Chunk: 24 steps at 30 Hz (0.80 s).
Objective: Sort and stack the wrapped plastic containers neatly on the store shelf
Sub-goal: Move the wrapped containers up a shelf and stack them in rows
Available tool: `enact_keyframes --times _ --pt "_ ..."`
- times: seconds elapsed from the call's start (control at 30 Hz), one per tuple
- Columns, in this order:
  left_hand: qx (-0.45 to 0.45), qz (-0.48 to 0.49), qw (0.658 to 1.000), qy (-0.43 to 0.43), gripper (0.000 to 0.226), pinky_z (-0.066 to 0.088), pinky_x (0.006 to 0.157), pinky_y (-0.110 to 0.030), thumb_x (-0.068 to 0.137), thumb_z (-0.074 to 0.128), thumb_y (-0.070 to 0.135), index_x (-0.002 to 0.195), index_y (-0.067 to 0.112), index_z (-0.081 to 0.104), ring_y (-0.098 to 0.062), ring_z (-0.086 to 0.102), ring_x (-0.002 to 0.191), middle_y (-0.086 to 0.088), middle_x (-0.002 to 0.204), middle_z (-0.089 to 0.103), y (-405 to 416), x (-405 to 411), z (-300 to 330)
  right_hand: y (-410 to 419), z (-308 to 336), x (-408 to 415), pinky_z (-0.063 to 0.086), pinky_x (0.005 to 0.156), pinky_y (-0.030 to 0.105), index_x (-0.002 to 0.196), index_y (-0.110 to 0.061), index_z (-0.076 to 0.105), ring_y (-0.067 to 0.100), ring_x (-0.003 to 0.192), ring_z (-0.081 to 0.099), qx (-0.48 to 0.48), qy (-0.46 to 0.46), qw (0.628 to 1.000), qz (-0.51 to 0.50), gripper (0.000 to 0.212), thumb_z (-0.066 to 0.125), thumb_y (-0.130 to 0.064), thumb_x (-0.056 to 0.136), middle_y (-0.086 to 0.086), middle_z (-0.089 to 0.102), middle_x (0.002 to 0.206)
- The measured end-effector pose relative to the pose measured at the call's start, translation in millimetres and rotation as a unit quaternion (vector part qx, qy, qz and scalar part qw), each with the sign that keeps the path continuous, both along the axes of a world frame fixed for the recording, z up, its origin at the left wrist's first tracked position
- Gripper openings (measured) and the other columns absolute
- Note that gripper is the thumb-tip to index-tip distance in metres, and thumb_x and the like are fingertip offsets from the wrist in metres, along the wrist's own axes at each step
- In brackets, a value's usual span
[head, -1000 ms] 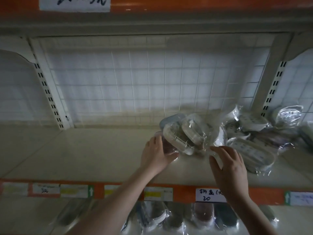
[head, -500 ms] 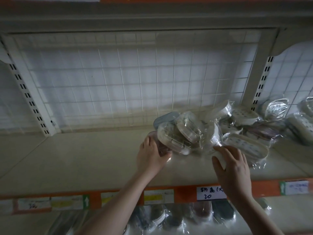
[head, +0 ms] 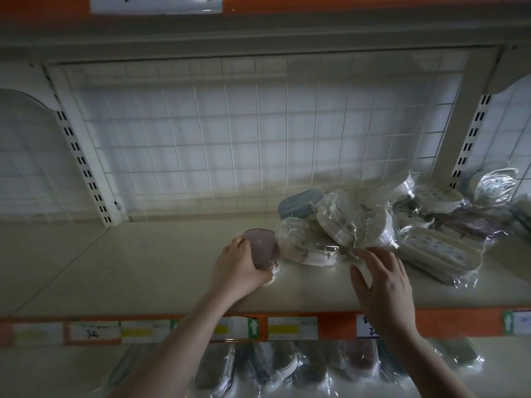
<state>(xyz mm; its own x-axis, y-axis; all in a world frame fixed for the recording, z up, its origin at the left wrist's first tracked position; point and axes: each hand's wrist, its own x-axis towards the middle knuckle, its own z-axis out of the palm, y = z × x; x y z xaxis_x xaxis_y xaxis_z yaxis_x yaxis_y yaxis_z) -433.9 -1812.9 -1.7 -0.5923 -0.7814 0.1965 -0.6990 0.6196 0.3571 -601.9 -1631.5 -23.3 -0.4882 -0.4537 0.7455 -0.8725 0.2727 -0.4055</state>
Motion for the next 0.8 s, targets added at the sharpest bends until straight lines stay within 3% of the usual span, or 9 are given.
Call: enact_keyframes --times 0.1,0.2,0.33,0.47,0.73,0.8 --pt "0.006 -0.017 0.997 -0.07 0.075 0.044 0.095 -0.032 0.066 0.067 0.055 0.126 0.014 0.05 -0.019 0.047 0.117 0.002 0.135 0.044 -11 24 11 -5 0 4 0.047 0.073 0.037 0.101 -0.009 0.067 0.032 0.08 0.057 0.001 0.017 1.0 0.011 0.029 0.06 -0.016 0.074 0.01 0.061 0.095" --pt "0.031 -0.014 0.992 -0.122 0.093 0.045 0.095 -0.034 0.062 0.059 0.076 0.129 0.013 0.049 -0.019 0.049 0.116 0.001 0.135 0.045 -15 41 18 -13 0 7 0.048 0.073 0.036 0.101 -0.01 0.067 0.031 0.081 0.058 0.008 0.016 1.0 0.021 0.028 0.056 -0.02 0.077 0.009 0.061 0.094" --pt "-0.034 0.048 0.993 -0.104 0.093 0.05 0.084 -0.032 0.068 0.037 0.088 0.114 0.01 0.056 -0.019 0.057 0.096 -0.004 0.114 0.056 -6 37 18 -28 2 12 0.05 0.07 0.035 0.096 -0.006 0.066 0.031 0.08 0.061 0.028 0.032 0.998 0.045 0.022 0.063 -0.017 0.077 0.009 0.063 0.094" --pt "-0.073 0.084 0.992 -0.062 0.086 0.048 0.082 -0.029 0.074 0.044 0.08 0.12 0.007 0.048 -0.021 0.057 0.099 -0.006 0.115 0.053 -1 30 11 -45 2 18 0.052 0.065 0.035 0.097 -0.006 0.065 0.032 0.08 0.064 0.075 0.05 0.994 0.067 0.027 0.076 -0.009 0.073 0.01 0.065 0.094" --pt "0.015 0.1 0.994 -0.041 0.085 0.049 0.086 -0.032 0.073 0.056 0.073 0.136 0.019 0.038 -0.022 0.052 0.105 -0.004 0.121 0.041 -27 62 13 -66 -1 22 0.049 0.085 0.046 0.116 -0.011 0.062 0.037 0.109 0.056 0.176 0.041 0.981 0.068 0.039 0.067 -0.029 0.082 0.011 0.063 0.108" --pt "0.033 0.111 0.993 -0.028 0.083 0.047 0.086 -0.031 0.073 0.06 0.068 0.137 0.021 0.038 -0.022 0.052 0.107 -0.004 0.121 0.039 -33 73 15 -72 -1 26 0.04 0.097 0.045 0.13 -0.017 0.052 0.034 0.123 0.045 0.224 0.019 0.973 0.055 0.054 0.046 -0.052 0.088 0.01 0.057 0.12"
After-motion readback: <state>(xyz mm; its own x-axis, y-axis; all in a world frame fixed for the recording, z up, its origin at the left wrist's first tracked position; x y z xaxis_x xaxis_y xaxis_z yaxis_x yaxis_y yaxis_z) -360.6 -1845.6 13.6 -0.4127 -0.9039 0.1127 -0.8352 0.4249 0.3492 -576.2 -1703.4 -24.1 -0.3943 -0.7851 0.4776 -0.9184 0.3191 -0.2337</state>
